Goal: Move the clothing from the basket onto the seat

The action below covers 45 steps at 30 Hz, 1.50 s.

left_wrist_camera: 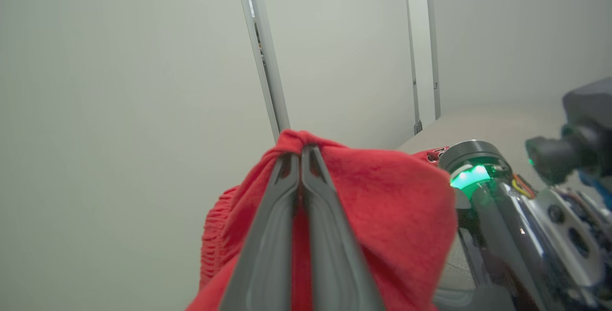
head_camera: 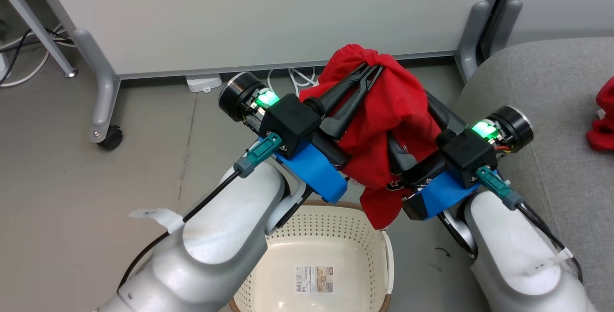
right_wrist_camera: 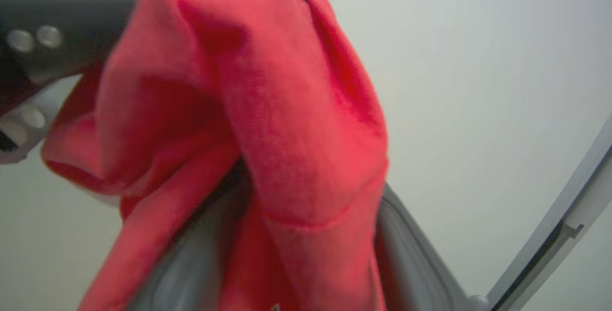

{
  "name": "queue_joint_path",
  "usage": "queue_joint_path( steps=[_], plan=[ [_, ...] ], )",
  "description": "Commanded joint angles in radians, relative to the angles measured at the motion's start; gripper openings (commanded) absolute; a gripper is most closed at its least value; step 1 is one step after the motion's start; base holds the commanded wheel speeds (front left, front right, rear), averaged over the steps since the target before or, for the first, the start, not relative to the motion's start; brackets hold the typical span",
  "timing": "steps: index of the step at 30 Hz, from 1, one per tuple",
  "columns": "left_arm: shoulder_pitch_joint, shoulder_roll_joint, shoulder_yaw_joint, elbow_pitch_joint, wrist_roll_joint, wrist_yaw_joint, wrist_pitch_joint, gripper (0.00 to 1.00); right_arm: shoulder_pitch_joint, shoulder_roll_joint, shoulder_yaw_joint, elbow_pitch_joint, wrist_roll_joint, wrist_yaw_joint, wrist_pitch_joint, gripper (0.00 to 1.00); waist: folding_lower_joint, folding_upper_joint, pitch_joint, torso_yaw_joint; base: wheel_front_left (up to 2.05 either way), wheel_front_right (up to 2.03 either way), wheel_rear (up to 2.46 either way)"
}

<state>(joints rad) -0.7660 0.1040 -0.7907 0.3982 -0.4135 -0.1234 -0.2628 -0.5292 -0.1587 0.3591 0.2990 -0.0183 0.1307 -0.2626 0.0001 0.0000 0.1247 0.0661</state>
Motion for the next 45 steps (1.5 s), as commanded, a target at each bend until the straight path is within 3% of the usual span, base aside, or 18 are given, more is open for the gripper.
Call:
queue_joint_path(
  steps=[1,24,27,38,45],
  plan=[
    [-0.016,-0.003,-0.002,0.001,0.0,-0.001,-0.003,0.0,-0.013,0.005,0.004,0.015,0.01,0.0,-0.003,0.0,-0.0001,0.0,0.002,0.003,0.0,0.0,0.0],
    [-0.009,0.001,0.014,0.013,0.011,-0.003,-0.003,0.0,0.02,0.018,-0.027,0.021,0.059,0.0,-0.003,0.0,-0.0001,0.0,0.015,-0.001,0.0,0.0,0.0],
    [-0.007,-0.002,0.017,0.013,0.021,0.002,-0.003,0.98,0.027,0.018,-0.037,0.017,0.06,0.0,-0.003,0.0,-0.0001,0.0,0.018,0.0,0.0,0.0,0.0],
    [0.023,0.004,0.037,-0.001,0.049,0.007,-0.003,1.0,0.053,-0.004,-0.112,0.0,0.064,0.0,-0.003,0.0,-0.0001,0.0,0.035,-0.007,0.0,0.0,0.0],
    [0.044,0.015,0.051,-0.014,0.064,0.01,-0.003,1.0,0.077,-0.009,-0.17,-0.021,0.063,0.0,-0.003,0.0,-0.0001,0.0,0.069,-0.048,0.0,0.0,0.0]
  ],
)
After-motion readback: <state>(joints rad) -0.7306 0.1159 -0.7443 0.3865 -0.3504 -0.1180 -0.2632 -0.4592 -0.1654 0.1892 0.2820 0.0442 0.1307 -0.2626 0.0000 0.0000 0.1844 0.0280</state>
